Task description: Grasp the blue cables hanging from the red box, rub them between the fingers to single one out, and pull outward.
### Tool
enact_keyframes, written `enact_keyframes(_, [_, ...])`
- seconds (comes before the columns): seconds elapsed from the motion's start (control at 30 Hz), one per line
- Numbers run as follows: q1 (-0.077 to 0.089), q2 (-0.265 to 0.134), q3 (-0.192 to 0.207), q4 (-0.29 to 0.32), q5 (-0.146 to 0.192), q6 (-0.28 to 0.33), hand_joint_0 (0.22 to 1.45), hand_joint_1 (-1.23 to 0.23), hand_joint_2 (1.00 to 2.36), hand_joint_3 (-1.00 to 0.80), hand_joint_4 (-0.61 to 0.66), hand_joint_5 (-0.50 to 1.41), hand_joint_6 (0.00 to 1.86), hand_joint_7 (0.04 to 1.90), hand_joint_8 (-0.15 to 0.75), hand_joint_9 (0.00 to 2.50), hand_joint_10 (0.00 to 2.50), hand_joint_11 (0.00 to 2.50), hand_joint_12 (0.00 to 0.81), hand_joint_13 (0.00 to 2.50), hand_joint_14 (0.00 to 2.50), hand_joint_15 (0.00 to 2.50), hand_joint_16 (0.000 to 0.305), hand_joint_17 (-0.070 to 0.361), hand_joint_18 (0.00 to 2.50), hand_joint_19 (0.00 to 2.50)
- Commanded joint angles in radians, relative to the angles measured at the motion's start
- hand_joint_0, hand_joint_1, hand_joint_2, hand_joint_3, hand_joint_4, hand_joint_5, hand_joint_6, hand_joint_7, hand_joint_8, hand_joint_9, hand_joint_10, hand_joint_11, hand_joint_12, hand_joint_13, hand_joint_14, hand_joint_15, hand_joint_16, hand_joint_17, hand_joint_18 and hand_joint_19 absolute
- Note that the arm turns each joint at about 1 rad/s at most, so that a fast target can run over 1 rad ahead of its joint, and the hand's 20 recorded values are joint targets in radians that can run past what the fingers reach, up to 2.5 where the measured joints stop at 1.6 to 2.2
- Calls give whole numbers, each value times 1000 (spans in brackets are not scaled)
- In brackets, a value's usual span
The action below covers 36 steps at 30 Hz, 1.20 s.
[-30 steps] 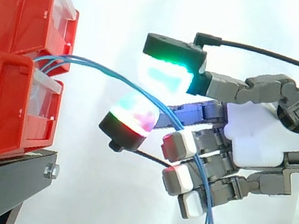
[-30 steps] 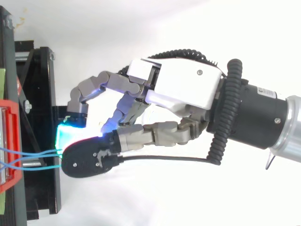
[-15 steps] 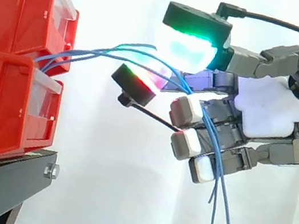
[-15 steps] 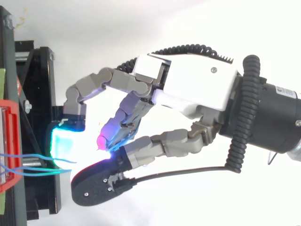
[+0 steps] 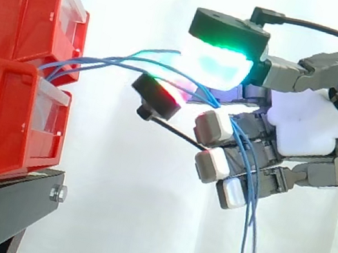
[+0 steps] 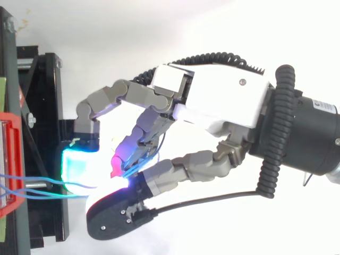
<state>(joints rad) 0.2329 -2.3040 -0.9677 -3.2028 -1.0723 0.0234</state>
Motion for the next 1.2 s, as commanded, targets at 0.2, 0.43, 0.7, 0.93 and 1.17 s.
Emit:
enact_keyframes(0.2, [0, 0, 0, 1, 0, 1, 784, -945, 1000, -500, -312, -116, 943, 1225, 194, 1272, 27, 875, 279, 1056, 31, 836, 36, 81, 894, 725])
enact_keyframes(0.43, [0, 0, 0, 0, 0, 0, 600, -914, 1000, -500, -236, -72, 904, 1067, 180, 1339, 24, 847, 282, 1079, 33, 853, 36, 81, 892, 758])
enact_keyframes(0.7, [0, 0, -2, 0, 0, -2, 508, -804, 1000, -500, -250, -34, 809, 1032, 164, 1376, 23, 756, 288, 1085, 32, 826, 40, 91, 883, 744])
enact_keyframes(0.93, [0, 0, 0, 0, 0, 1, 481, -694, 1000, -500, -226, -26, 762, 1079, 169, 1390, 24, 736, 297, 1091, 30, 815, 43, 96, 882, 734])
enact_keyframes(1.17, [0, 0, 0, 0, 0, 1, 467, -668, 1000, -500, -173, -27, 716, 1129, 192, 1378, 24, 722, 312, 1095, 30, 823, 45, 101, 873, 738])
